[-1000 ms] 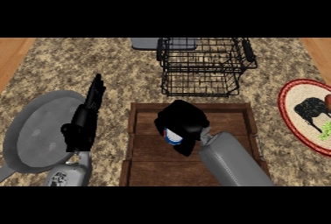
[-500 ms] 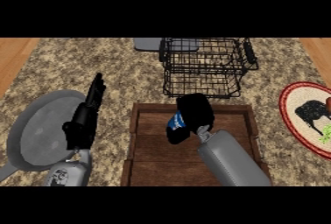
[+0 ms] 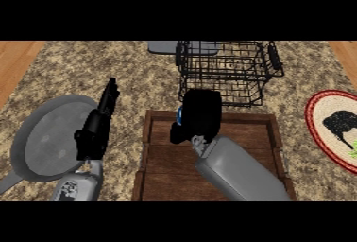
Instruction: Pick the can from the tray and place it in the tiered basket
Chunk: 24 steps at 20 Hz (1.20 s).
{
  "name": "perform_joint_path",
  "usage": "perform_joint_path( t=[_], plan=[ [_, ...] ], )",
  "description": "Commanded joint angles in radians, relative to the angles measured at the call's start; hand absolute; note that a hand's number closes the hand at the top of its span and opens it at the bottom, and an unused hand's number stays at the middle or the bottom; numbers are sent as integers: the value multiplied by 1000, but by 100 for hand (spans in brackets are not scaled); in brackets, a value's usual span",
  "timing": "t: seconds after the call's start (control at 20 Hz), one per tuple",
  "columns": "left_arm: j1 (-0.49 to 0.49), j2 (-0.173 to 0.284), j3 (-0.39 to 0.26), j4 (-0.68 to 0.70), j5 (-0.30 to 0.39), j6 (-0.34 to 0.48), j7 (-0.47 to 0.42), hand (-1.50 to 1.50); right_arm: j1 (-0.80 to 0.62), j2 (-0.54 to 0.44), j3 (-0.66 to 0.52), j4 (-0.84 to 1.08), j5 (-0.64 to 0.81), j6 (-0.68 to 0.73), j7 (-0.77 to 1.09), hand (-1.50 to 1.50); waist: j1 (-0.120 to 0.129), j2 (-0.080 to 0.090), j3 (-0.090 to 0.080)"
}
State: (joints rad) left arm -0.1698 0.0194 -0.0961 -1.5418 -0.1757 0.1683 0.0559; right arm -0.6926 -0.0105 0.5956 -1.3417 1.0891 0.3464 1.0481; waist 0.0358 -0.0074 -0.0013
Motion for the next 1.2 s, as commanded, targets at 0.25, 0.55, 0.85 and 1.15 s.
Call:
perform_joint_path(
  t=[0.25, 0.55, 0.85, 1.15],
  plan=[
    [32, 14, 27, 14, 18, -7, -31, 0, -304, 10, -75, -162, -88, 175, 350, 150, -20, -5, -1],
    [34, 4, -5, -28, -12, 10, 21, 0, -420, 9, -161, -138, -130, 193, 395, 150, -14, -6, 0],
    [9, -15, -9, -12, -17, 22, 9, 0, -525, 9, -306, -59, -199, 14, 342, 150, -7, 6, 0],
    [-11, 32, 44, 39, 32, -19, -26, 0, -550, 10, -294, 72, -150, -39, 303, 150, -15, 9, 0]
  ],
)
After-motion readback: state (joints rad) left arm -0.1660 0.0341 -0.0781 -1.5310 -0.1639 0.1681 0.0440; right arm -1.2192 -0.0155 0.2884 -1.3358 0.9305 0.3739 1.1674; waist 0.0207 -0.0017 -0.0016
